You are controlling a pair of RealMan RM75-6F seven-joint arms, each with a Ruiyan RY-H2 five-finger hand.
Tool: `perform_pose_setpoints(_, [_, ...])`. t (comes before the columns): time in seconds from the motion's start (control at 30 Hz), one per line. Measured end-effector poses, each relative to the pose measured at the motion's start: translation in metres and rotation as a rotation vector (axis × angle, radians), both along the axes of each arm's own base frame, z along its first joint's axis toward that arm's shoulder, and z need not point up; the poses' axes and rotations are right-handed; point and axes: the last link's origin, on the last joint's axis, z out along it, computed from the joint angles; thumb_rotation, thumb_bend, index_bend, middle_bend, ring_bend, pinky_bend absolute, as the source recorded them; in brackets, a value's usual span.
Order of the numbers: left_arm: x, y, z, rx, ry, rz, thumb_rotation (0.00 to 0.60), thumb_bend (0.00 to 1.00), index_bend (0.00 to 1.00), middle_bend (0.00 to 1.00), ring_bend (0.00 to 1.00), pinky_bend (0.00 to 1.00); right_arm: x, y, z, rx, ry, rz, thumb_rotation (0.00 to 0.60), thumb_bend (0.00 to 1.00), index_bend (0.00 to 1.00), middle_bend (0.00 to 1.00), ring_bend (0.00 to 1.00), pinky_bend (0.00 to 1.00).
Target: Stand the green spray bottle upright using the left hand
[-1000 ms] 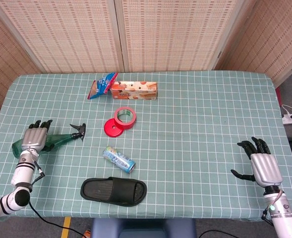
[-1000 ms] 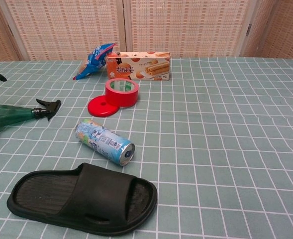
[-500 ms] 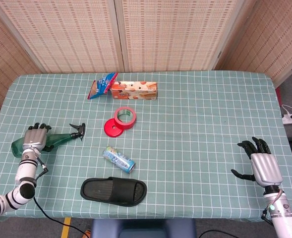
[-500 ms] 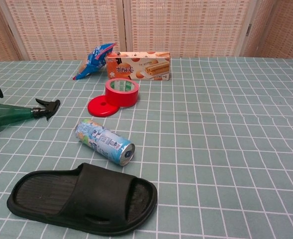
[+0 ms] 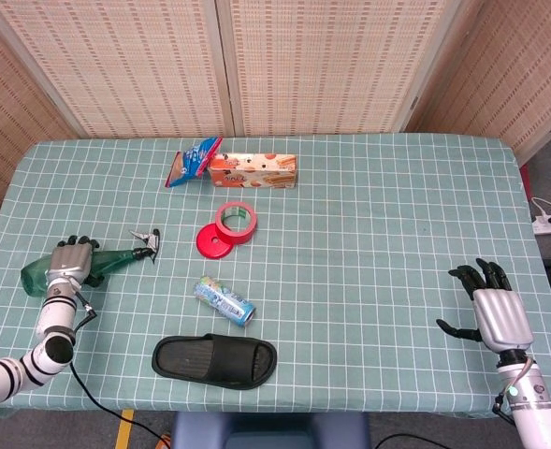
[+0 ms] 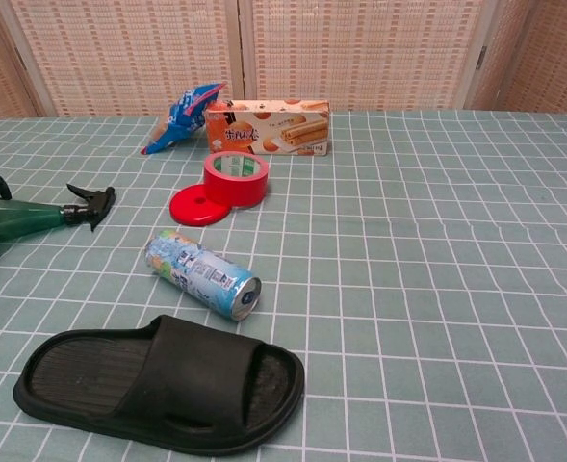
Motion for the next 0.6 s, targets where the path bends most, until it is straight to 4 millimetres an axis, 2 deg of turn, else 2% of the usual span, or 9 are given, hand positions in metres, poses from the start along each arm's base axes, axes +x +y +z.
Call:
perform_pose_setpoints(0.27, [0.0049, 0.0036, -0.0029, -0.004, 0.011, -0.003, 0.6, 0.26, 0.42, 0.11, 0.0, 0.11, 0.0001, 0.0, 0.0, -0.003, 0.002, -0.003, 0.6, 0.09, 0.23, 0.16, 0.0, 0.0])
perform_pose_setpoints(0.6, [0.0079, 0.0089, 0.0, 0.024, 0.027, 0.003, 0.6, 0.32, 0.54, 0.18, 0.02, 0.13, -0.0003, 0.0002, 0.0006, -0.003, -0.002, -0.004, 0.6, 0.09, 0.23, 0.16, 0.0, 0.0])
